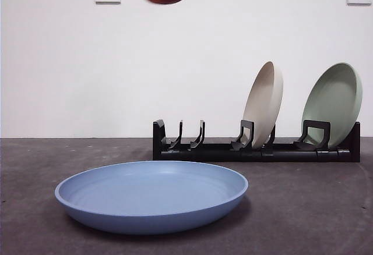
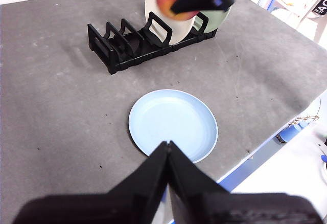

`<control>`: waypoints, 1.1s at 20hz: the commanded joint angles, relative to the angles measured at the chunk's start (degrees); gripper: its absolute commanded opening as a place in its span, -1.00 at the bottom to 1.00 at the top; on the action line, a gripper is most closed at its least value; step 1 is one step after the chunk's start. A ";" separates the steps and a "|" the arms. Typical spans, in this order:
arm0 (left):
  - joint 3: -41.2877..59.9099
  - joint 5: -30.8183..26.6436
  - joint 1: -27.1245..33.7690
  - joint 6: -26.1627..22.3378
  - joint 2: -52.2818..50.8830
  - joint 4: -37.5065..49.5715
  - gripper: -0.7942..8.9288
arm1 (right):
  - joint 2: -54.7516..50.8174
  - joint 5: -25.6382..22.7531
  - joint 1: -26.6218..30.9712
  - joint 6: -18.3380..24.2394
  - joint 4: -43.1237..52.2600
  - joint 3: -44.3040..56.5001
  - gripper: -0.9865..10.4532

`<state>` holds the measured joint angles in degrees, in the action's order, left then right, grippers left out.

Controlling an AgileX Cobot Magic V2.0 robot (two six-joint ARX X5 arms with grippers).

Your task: Take the blue plate from the plate rack,put the plate on the table,take the apple from the table,put the apple in the plate

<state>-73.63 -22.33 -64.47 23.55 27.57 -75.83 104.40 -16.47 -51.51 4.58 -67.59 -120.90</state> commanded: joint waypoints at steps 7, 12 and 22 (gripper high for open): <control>0.02 -0.66 -0.09 -1.09 -0.28 0.17 -0.85 | -23.26 12.83 1.64 -8.98 30.93 49.88 -0.84; 0.02 -1.75 -0.11 -1.09 -0.28 0.17 -0.85 | -21.42 15.63 1.64 -14.80 45.51 64.54 -0.84; 0.02 -4.42 -0.11 -1.73 -0.28 0.17 -0.85 | -9.64 17.59 1.60 -19.61 55.91 67.45 -0.84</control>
<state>-73.63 -26.44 -64.47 22.50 27.57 -75.83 94.59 0.99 -49.80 -14.11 -12.34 -53.80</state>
